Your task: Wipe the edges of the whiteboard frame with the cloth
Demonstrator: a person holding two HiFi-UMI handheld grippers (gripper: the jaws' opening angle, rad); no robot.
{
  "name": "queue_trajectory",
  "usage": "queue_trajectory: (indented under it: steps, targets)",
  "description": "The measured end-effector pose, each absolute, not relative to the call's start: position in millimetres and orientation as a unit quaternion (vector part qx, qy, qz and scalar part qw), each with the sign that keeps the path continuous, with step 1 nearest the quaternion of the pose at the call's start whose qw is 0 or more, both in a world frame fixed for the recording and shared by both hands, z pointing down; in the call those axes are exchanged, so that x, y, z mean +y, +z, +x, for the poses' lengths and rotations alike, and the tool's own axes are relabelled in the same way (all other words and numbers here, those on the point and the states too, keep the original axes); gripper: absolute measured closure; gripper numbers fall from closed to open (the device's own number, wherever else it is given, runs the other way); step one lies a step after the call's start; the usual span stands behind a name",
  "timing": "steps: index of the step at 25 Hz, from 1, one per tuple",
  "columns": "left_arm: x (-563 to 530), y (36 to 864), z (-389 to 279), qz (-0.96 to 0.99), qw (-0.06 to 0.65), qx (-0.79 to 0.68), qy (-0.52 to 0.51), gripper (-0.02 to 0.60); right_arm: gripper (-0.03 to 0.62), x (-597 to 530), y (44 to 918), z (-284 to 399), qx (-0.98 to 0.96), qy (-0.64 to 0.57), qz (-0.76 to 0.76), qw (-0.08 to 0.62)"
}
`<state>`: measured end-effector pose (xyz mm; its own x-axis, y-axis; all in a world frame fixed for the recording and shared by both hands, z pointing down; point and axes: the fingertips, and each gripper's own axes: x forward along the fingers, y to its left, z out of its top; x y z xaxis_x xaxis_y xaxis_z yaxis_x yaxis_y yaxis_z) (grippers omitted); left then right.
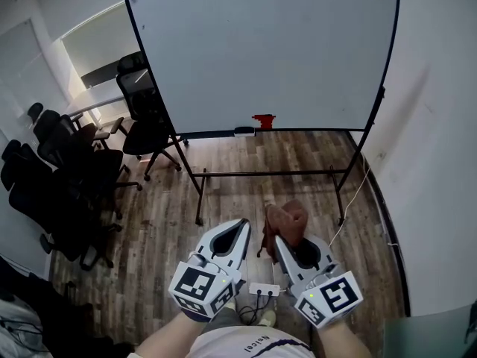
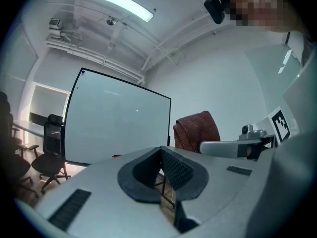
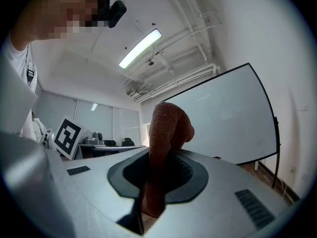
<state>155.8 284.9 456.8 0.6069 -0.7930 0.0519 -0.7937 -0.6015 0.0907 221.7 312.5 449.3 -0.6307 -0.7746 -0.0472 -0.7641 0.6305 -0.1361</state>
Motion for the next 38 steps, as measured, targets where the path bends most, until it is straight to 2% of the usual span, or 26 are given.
queue_trajectory:
  steps: [10,27,38]
  targets:
    - [211,459,109,0.889,0.052,-0.455,-0.01,0.572,0.528,241,450,176,0.906,-0.044,-0.418,0.042]
    - [31,448,-33,0.893,0.039,-0.448,-0.018,0.572,0.528,62,437,30,0.901,-0.037,-0.429,0.044]
    - [-41,436,-72,0.88,0.036,-0.473,-0.025,0.572,0.528,-15,420,-6,0.917,-0.02,-0.395,0.044]
